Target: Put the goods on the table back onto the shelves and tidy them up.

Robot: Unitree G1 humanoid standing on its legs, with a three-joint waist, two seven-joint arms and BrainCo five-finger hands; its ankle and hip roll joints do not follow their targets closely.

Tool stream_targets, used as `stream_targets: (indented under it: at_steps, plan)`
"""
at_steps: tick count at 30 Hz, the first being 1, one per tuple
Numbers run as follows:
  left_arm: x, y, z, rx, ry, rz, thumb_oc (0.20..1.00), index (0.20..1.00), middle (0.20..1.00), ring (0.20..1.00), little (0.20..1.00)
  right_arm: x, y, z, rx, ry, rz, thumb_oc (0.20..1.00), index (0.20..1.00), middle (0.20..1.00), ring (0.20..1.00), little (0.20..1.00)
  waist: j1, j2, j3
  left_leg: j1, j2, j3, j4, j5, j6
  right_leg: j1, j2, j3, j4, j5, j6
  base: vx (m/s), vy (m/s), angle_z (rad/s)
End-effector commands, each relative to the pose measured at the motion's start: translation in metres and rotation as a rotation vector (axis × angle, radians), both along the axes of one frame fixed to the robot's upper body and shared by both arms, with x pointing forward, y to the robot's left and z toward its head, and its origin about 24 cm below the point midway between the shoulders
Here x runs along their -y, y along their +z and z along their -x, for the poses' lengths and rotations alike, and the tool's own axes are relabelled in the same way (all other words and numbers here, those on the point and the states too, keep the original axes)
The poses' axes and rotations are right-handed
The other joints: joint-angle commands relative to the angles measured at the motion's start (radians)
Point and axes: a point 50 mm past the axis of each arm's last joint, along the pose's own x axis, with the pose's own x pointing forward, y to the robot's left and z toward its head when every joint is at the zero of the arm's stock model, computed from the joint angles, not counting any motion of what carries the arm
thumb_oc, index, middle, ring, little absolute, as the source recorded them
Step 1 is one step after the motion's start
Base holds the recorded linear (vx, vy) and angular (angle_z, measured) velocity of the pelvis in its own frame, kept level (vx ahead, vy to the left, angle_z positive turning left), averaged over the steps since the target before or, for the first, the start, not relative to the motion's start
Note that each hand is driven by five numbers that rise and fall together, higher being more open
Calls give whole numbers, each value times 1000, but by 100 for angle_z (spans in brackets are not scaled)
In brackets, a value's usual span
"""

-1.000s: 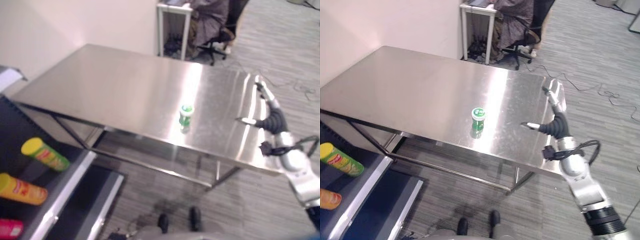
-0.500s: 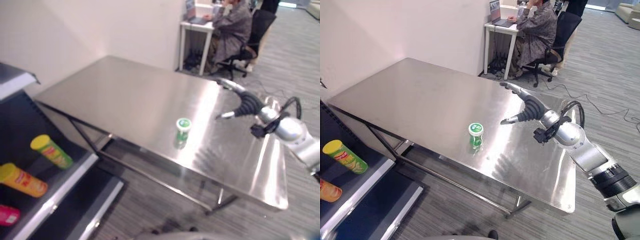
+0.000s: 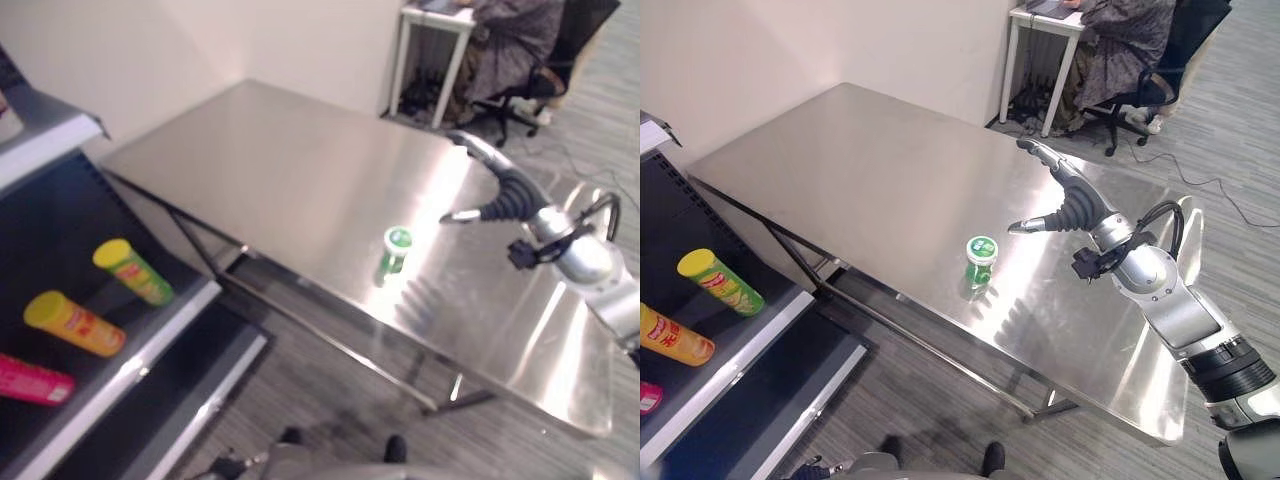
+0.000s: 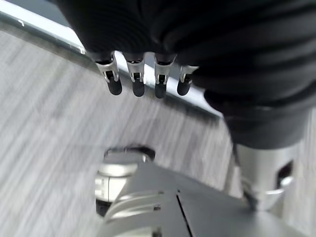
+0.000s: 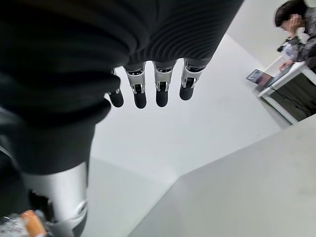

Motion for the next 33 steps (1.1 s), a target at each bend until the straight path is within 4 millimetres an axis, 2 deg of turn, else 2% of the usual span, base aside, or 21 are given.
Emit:
stream_targets:
  at_steps: [1,2,3,7,10,12,16,23,33]
  plan:
    - [-9,2,2,-29,-112,-41,1000,1000,1000,1000,1000,13,24,11,210,-124,9,1000,1000,1000,1000,1000,-5,7,-32,66,-120,22,-72,-3,43,-59,-220,75,79,48,136,-39,367,6]
    - [-9,2,3,-29,-112,-41,1000,1000,1000,1000,1000,13,24,11,210,-125,9,1000,1000,1000,1000,1000,-4,6,-32,66,-122,23,-72,-3,44,-59,-221,77,78,48,137,-84,344,-27]
    - [-15,3,8,-39,-65,-52,1000,1000,1000,1000,1000,13,21,13,228,-143,-15,1000,1000,1000,1000,1000,-4,2,-12,73,-144,43,-72,-12,60,-78,-239,76,88,86,137,-64,138,-33]
    - [-18,4,8,-36,-51,-63,1000,1000,1000,1000,1000,21,18,17,240,-190,-15,1000,1000,1000,1000,1000,-4,-12,12,82,-162,53,-72,-23,74,-87,-252,71,111,98,142,-41,114,-30]
    - [-13,2,8,-48,-125,-54,1000,1000,1000,1000,1000,29,14,22,233,-228,8,1000,1000,1000,1000,1000,-7,-28,19,94,-165,56,-72,-29,79,-73,-252,72,104,98,150,29,-1,4]
    - [-11,4,0,-24,-148,-46,1000,1000,1000,1000,1000,36,7,22,201,-258,25,1000,1000,1000,1000,1000,-4,-42,14,98,-158,55,-72,-29,75,-58,-249,53,87,87,157,57,-45,3]
    - [-11,4,-1,-24,-167,-35,1000,1000,1000,1000,1000,43,1,19,121,-257,67,1000,1000,1000,1000,1000,-1,-64,3,99,-144,53,-72,-28,66,-38,-242,36,67,77,163,53,-44,-4]
    - [-10,5,-6,-5,-160,-17,1000,1000,1000,1000,1000,50,-2,19,53,-241,108,1000,1000,1000,1000,1000,4,-84,-4,105,-127,49,-72,-30,57,-19,-236,18,62,67,167,43,-21,-3]
    - [-13,5,-5,6,-117,7,1000,1000,1000,1000,1000,43,-13,15,-106,-116,71,1000,1000,1000,1000,1000,14,-110,-6,114,-122,52,-72,-35,53,-12,-240,15,63,79,167,10,-1,2]
